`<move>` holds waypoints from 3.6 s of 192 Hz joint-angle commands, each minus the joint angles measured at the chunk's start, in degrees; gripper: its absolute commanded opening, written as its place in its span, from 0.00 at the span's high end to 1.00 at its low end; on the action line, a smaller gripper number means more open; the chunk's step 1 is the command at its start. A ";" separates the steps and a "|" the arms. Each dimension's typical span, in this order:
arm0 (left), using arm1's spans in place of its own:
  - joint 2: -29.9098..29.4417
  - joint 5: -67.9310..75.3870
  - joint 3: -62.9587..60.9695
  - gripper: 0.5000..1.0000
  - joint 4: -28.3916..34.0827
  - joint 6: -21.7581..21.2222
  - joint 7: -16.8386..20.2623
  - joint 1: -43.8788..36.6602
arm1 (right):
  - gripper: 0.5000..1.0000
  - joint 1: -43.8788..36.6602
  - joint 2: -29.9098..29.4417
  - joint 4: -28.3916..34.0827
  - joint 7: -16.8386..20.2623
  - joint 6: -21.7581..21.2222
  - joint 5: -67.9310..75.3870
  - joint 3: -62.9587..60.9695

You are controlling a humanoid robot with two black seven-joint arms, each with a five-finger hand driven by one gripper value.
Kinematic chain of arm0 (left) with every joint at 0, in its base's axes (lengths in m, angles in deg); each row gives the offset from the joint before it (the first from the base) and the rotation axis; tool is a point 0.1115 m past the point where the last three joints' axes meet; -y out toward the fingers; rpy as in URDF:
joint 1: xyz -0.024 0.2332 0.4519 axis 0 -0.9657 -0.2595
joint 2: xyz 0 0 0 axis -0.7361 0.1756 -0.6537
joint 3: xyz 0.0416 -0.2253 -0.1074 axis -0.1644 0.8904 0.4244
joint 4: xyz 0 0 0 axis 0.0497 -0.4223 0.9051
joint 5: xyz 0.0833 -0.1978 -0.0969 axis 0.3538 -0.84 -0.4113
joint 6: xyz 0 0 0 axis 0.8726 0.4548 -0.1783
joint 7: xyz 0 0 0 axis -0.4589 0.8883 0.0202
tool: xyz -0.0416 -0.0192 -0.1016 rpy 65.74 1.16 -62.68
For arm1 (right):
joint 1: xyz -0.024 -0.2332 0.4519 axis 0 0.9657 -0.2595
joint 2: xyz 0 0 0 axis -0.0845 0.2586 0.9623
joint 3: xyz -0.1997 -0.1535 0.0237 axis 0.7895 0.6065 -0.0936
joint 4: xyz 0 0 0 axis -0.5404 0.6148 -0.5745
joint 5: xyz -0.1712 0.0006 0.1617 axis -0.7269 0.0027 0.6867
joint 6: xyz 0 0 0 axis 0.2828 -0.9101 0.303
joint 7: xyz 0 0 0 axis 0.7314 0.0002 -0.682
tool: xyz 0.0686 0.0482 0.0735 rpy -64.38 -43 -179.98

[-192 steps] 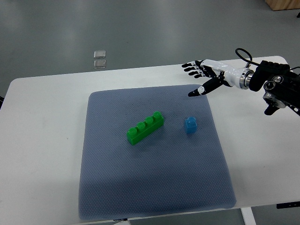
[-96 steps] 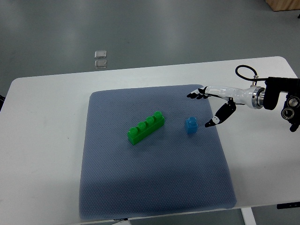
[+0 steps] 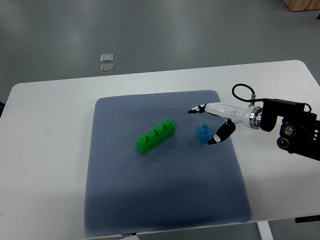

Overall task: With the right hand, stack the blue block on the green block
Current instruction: 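Move the right hand down toward the small blue block, then close the right hand fingers around the blue block, then lift the blue block and carry it over the green block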

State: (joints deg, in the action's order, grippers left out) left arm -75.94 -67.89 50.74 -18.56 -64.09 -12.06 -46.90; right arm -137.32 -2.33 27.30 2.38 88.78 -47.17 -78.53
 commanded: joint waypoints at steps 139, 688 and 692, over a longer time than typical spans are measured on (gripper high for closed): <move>0.00 0.00 0.00 0.00 0.00 0.00 0.00 0.00 | 0.39 -0.39 -1.07 -3.24 -0.10 0.02 -11.47 2.05; 0.00 0.00 0.00 0.00 0.00 0.00 0.00 0.00 | 0.91 -10.41 -2.04 -2.89 -3.61 -4.55 -10.86 3.19; 0.00 0.00 0.00 0.00 0.00 0.00 0.00 0.00 | 0.91 -11.11 -2.13 -2.80 -3.70 -4.72 -10.77 3.19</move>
State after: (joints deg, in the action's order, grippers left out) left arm -75.94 -67.89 50.75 -18.55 -64.10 -12.05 -46.90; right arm -145.39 -4.30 24.23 -0.64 84.98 -58.22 -75.21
